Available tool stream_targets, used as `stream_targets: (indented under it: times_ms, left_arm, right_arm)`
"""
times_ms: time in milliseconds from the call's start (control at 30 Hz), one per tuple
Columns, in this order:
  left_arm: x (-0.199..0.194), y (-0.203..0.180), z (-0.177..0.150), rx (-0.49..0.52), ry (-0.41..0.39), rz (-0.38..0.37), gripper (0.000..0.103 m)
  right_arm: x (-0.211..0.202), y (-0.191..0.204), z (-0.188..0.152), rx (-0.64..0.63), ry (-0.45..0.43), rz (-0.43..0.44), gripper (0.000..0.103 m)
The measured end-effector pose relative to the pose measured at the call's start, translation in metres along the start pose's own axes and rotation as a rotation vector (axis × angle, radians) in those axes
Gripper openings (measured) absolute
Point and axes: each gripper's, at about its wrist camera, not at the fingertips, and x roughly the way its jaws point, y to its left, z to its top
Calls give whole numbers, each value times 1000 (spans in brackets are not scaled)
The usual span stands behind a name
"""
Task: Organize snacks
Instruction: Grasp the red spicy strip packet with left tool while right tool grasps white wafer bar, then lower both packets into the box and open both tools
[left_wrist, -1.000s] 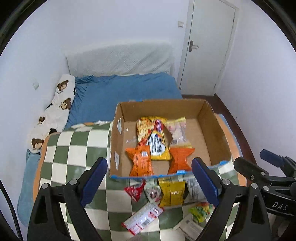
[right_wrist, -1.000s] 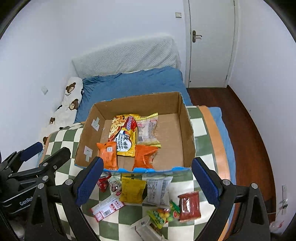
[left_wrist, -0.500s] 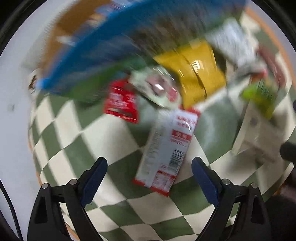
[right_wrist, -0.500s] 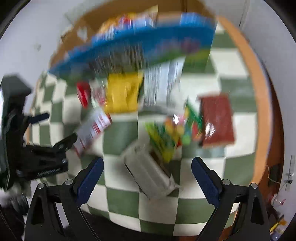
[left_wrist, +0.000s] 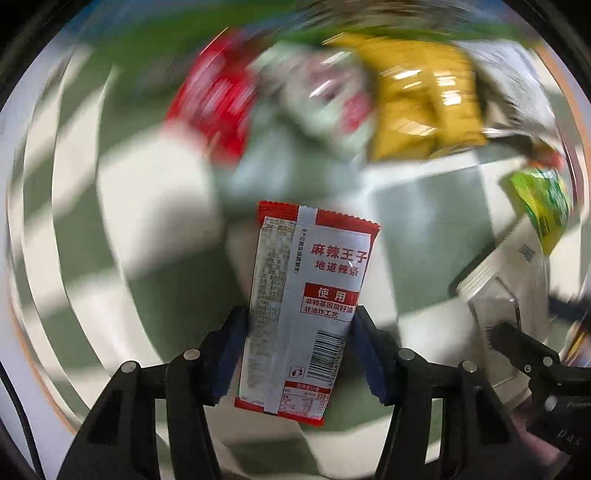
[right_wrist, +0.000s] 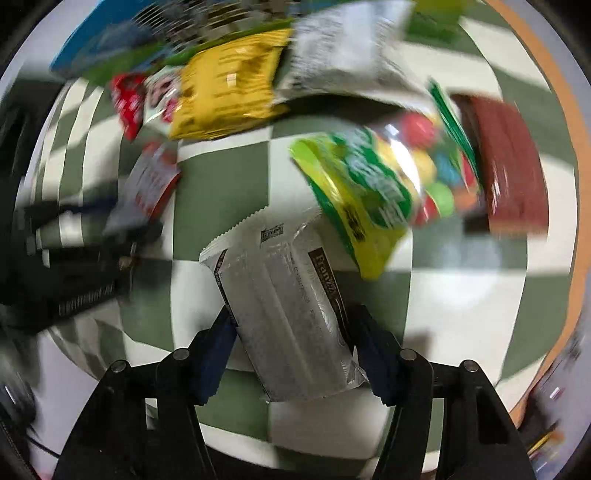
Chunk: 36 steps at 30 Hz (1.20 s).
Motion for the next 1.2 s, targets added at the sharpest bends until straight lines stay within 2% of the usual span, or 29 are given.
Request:
stream_targets:
  times_ms: [33, 133, 200, 300, 400, 500, 567, 600, 700, 833, 1000, 1100, 1200]
  left_arm:
    - [3, 10, -10, -83, 22, -35, 55]
    - [10, 28, -33, -242, 76, -125, 56]
    - [17, 33, -41, -270, 97, -165, 58]
    - [21, 28, -43, -221, 92, -141, 59]
    - [19, 11, -45, -126, 59, -59, 59]
    - [12, -4, -53, -73, -1, 9, 49]
    - [6, -9, -58, -76, -32, 25, 45]
    - [0, -9, -57, -80, -50, 30, 44]
    - [-14, -6, -68, -109, -86, -1, 43]
    - [-41, 11, -74, -173, -110, -102, 43]
    - [-94, 25, -77, -215, -205, -181, 43]
    - [-136, 23, -64, -207, -279, -209, 43]
    - [-173, 19, -30, -186, -332, -244, 43]
  right_arm:
    - [1, -6, -4, 60, 6, 37, 65]
    - [7, -22, -14, 217, 39, 162, 65]
    - [12, -28, -16, 281, 63, 214, 66]
    - [18, -29, -18, 269, 86, 206, 70]
    - [23, -18, -14, 197, 87, 146, 72]
    - [25, 2, -7, 121, 74, 68, 71]
    - [26, 9, -12, 102, 46, 16, 60]
    - [24, 9, -15, 103, 33, 7, 59]
    - [15, 2, -25, 124, 6, 41, 58]
    - [-6, -3, -33, 138, -30, 87, 57]
    - [-50, -1, -24, 124, -93, 170, 57]
    - [-77, 6, -4, 89, -152, 194, 57]
    - [-105, 7, 13, 77, -190, 237, 57]
